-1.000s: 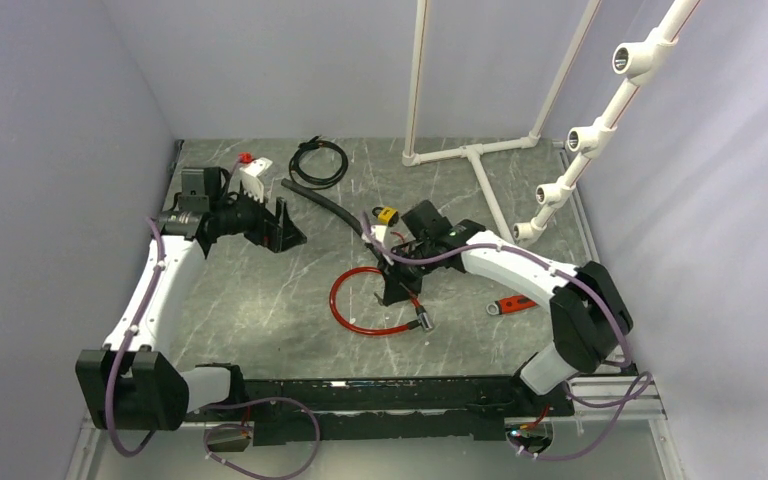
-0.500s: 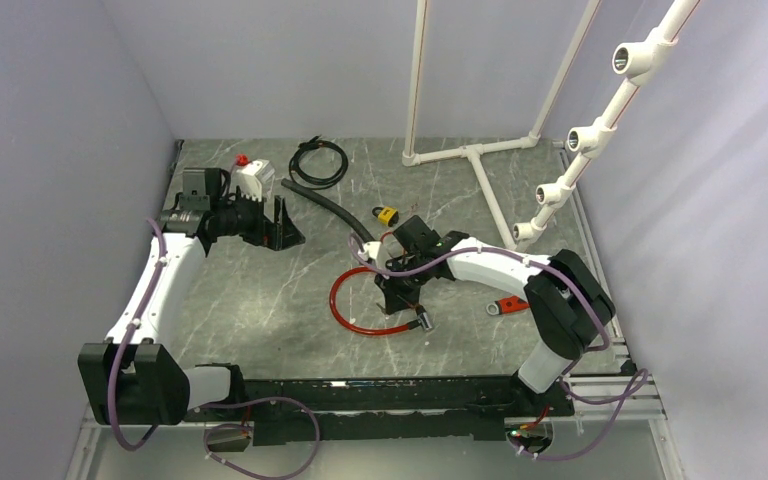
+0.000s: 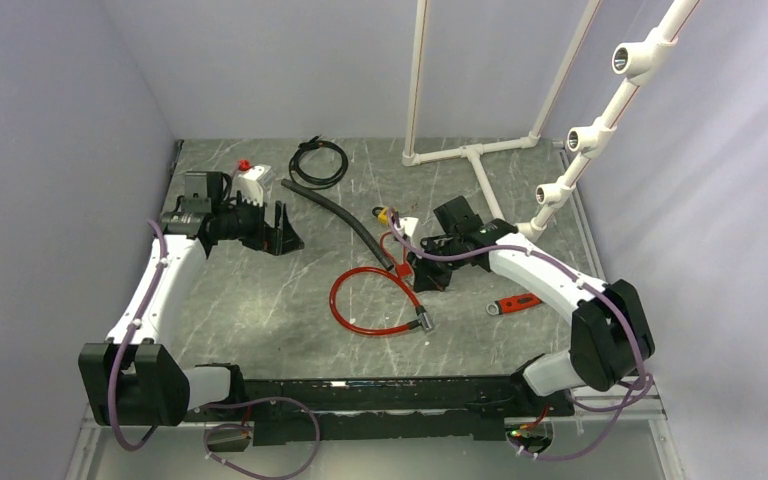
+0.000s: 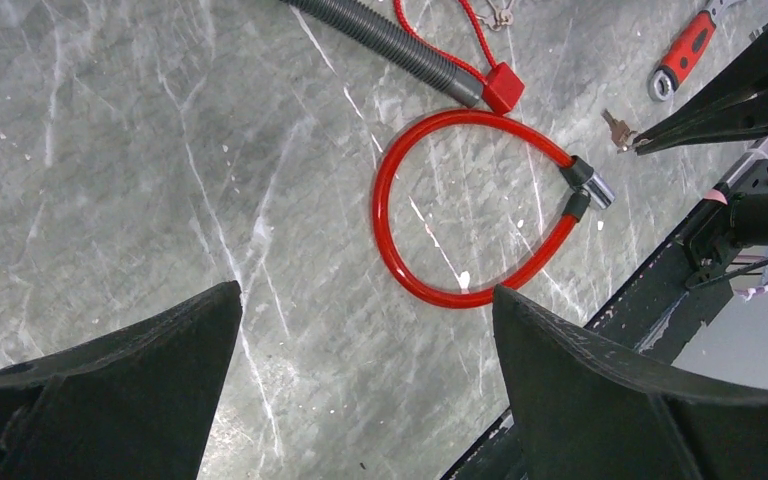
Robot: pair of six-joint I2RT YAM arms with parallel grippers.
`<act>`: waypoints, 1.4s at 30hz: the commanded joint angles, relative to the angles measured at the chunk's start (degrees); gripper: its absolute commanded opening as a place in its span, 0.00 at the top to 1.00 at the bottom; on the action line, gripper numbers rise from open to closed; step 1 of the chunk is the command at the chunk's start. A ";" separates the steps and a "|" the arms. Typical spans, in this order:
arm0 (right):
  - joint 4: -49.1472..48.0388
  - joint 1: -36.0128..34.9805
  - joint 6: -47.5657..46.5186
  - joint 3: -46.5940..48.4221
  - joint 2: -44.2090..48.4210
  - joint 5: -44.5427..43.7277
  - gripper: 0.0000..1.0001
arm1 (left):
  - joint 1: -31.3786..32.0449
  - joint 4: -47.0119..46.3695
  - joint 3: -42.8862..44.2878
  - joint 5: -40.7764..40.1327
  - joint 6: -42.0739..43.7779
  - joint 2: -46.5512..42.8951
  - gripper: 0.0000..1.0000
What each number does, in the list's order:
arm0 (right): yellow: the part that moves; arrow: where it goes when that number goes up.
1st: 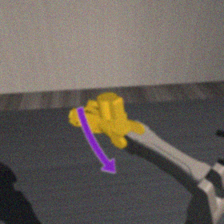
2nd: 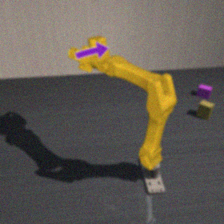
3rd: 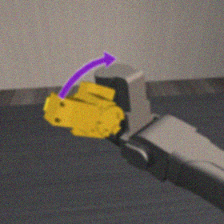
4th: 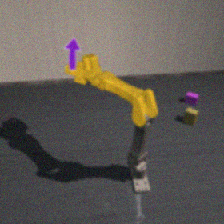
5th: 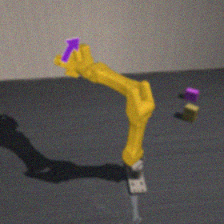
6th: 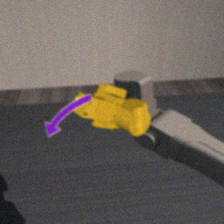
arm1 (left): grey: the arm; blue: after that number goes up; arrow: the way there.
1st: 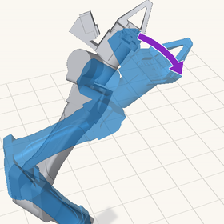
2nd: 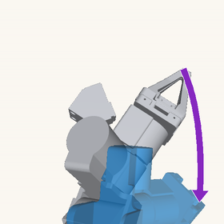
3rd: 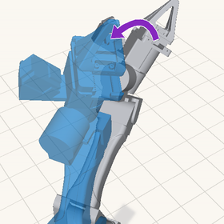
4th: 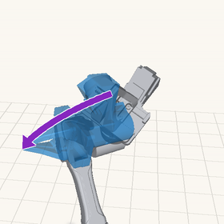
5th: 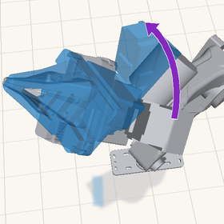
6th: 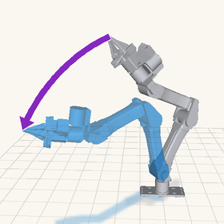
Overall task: Lock with the key
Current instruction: Place the key at the center of the board, then reset both arms
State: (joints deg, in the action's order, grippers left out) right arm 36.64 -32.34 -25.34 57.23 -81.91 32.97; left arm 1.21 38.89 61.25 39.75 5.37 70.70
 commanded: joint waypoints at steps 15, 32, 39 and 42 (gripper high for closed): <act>-1.76 1.99 -3.71 -6.49 -2.87 -10.10 0.86 | -1.04 1.01 3.87 -2.61 0.24 4.75 0.01; -3.25 1.73 7.36 11.21 3.54 -3.67 0.00 | -5.17 16.98 22.20 -10.89 -0.13 17.34 0.01; -7.33 1.06 9.10 8.22 7.24 -4.34 0.00 | -5.23 17.33 24.70 -17.61 0.61 18.83 0.01; -7.74 0.97 9.13 6.91 7.59 -4.07 0.00 | -5.25 17.54 24.97 -18.71 0.46 19.65 0.01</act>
State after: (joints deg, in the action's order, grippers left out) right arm 31.77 -30.96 -17.61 65.67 -75.94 27.59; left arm -3.73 55.13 83.92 24.14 5.34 89.23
